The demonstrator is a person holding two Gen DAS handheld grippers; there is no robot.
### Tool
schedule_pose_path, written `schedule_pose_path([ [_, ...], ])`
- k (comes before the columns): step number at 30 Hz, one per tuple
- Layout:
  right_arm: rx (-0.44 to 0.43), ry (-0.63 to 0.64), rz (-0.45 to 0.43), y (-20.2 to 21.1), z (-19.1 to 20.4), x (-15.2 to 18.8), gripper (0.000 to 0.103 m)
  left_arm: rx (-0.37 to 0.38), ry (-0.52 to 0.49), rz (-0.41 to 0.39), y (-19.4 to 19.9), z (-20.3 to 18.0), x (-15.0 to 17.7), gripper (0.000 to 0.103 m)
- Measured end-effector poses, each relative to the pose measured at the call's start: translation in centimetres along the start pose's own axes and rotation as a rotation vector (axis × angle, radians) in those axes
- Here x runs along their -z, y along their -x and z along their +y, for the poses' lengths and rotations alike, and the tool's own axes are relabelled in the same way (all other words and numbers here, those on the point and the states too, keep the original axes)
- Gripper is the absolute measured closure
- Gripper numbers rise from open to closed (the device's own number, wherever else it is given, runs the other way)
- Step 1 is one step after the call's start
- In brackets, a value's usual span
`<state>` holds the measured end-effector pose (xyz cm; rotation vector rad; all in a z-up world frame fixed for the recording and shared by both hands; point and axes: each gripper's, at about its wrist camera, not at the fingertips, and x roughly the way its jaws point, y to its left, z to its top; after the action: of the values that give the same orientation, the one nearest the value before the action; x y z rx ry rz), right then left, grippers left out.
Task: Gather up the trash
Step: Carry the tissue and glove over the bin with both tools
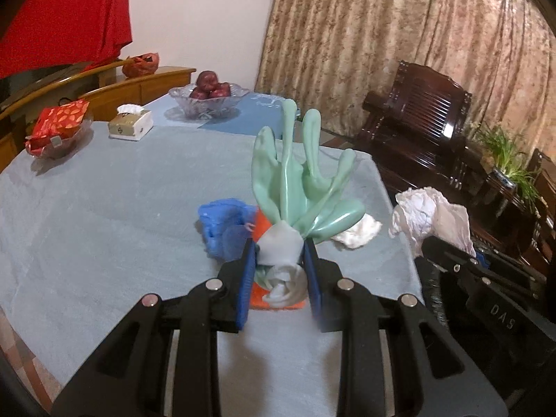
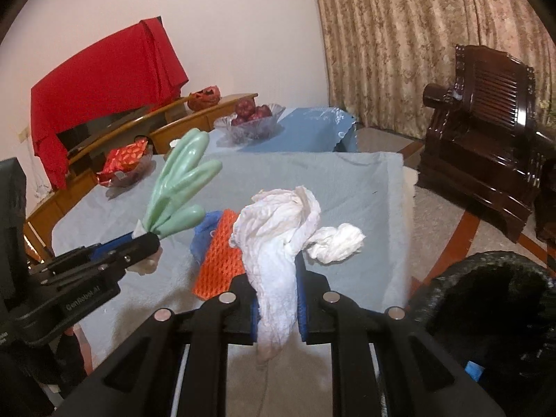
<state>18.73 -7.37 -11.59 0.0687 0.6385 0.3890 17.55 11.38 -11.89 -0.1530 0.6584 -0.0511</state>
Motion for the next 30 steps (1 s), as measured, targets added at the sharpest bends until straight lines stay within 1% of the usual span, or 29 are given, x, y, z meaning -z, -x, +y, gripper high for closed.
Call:
schedule_pose_path([
  [7,0.047,-0.026,-0.036,3.9,-2.6,0.2,0.087,0.070,-0.049,0.002,1.2,-4.4,0.5,0.077],
  [16,0.148,-0.088,-0.051,8.9,-7.8,2.4,0.087,0.176,-0.123,0.015,1.6,-11.6,1.7,0.077],
  [24,0.242,-0.141,-0.053,12.6,-12.7,4.3,0.087,0.265,-0.190,0.038,1.0,-17.2,3.1,0.077],
  [30,0.310,-0.180,-0.035,14.3,-15.9,6.1,0.087,0.312,-0.237,0.070,-0.3,-20.9,4.3,0.077],
])
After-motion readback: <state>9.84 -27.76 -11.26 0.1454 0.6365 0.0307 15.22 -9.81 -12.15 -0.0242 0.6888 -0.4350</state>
